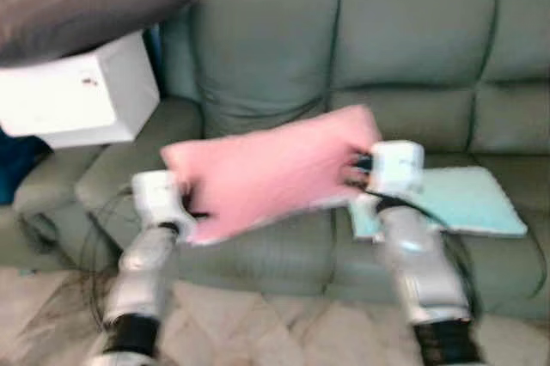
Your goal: Move the pillow to the sofa
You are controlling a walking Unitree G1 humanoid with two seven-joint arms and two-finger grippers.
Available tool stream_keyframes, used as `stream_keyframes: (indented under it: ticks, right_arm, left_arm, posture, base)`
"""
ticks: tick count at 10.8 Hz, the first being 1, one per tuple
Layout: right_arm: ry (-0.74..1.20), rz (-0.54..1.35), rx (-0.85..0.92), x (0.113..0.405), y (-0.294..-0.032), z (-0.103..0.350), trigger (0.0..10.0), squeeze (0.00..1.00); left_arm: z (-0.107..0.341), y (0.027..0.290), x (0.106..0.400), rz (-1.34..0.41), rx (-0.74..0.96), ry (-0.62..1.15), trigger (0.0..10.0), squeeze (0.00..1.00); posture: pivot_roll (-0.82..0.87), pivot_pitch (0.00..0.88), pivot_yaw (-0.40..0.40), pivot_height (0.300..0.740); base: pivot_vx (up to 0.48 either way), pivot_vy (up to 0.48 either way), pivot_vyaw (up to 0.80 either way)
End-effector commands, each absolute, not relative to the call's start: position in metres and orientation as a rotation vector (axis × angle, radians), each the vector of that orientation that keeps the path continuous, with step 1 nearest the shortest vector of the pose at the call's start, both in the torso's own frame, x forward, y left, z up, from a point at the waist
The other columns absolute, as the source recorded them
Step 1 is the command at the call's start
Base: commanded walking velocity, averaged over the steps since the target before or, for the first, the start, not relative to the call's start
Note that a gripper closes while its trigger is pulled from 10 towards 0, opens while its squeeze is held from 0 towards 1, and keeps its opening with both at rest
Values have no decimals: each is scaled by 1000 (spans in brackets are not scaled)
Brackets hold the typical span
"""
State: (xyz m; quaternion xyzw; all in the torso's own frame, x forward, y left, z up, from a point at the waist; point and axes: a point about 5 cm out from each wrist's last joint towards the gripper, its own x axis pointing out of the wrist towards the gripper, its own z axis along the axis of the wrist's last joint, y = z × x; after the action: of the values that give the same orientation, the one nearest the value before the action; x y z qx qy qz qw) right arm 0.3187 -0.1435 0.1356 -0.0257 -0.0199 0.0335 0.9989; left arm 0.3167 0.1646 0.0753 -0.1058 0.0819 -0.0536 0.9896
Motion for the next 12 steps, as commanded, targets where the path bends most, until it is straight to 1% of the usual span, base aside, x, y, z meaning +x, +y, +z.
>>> stream_keyframes:
  ticks: [1,3,5,6,8,9,10,12]
  right_arm:
    - [-85,83,-45,320,-136,147,10000,0]
    - [-84,89,-52,320,-134,146,10000,0]
    - [-84,79,-57,320,-135,146,10000,0]
    - [-75,72,-54,321,-136,146,10000,0]
    - [-71,70,-53,321,-136,145,10000,0]
    - [-72,70,-57,321,-136,146,10000,0]
    - [-74,69,-57,322,-137,146,10000,0]
    - [-82,74,-64,321,-137,147,10000,0]
  left_arm:
    - [81,174,319,-83,-195,151,10000,0]
    - [82,175,319,-83,-183,144,10000,0]
    - [84,172,320,-92,-145,146,10000,0]
    - [91,172,323,-101,-117,111,10000,0]
    - [101,176,330,-90,-151,69,10000,0]
    - [106,179,331,-76,-117,44,10000,0]
    - [105,182,333,-51,-106,63,10000,0]
    - [102,179,330,-103,-151,65,10000,0]
  posture:
    - [-148,0,72,740]
    - [-146,0,72,740]
    - [-144,0,72,740]
    - [-144,0,73,740]
    - [-145,0,71,740]
    - [-146,0,71,740]
    - [-147,0,70,740]
    - [-149,0,68,740]
  base:
    - [0,480,0]
    - [0,435,0]
    - [0,0,0]
    - [0,0,-788]
    - [0,0,-788]
    - [0,0,-788]
    - [0,0,-788]
    - [0,0,0]
